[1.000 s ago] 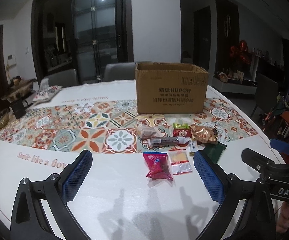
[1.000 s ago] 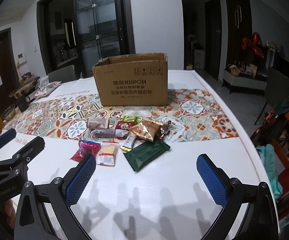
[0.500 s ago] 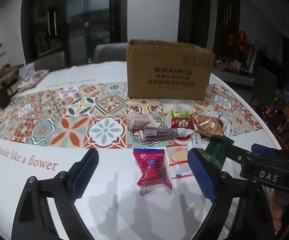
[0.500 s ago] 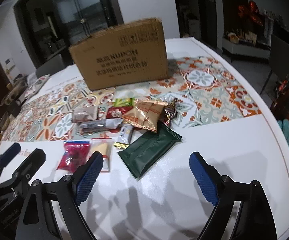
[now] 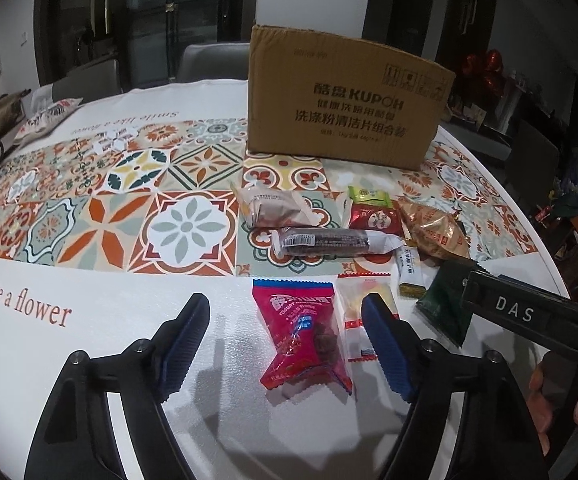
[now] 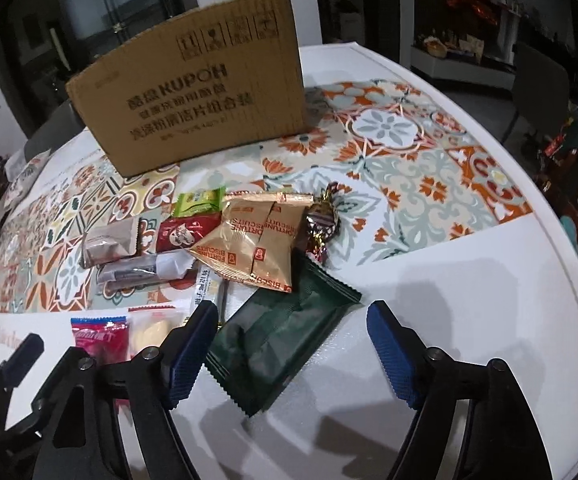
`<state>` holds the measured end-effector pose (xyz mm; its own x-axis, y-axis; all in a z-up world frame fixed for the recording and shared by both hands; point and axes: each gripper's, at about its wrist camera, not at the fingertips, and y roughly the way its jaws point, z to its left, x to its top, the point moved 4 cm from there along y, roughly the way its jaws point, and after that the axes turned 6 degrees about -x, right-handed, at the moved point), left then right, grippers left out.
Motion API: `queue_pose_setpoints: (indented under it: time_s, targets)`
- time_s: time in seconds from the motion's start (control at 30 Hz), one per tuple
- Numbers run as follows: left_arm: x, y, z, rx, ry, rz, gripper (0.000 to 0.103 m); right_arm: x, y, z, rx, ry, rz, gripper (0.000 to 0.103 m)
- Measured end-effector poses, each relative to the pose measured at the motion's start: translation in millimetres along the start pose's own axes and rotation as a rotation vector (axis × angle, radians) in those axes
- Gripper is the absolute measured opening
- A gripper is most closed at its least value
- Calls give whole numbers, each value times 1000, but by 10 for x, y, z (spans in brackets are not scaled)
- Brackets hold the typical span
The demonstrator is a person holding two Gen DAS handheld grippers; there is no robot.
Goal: Organize snacks
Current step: 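Grasp the pink candy bag with the left tool while the right tool grasps the green pack, then carry both packs over the cardboard box and open both tools to drop them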
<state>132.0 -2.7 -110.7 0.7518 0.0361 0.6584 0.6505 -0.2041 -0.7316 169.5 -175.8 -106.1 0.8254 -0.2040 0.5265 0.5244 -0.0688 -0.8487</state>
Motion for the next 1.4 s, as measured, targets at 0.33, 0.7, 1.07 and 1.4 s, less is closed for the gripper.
queue_pose_setpoints:
  time_s: [0.33,0.7,1.07,1.4]
  targets:
    - [5,141,4,-13,-7,33,72,-30,134,118,-72,-63,-3,77]
    - [-62,249,-14,-19,-3,75,66,-115,66,69,-100,-151,-24,61]
    - [-103,249,4,-34,-7,92,38,-206,-47,29,-6,-143,17,49]
    - [-46,-75,-155,-63,32,38,38,-255,-390,-11,50,-144,-42,49]
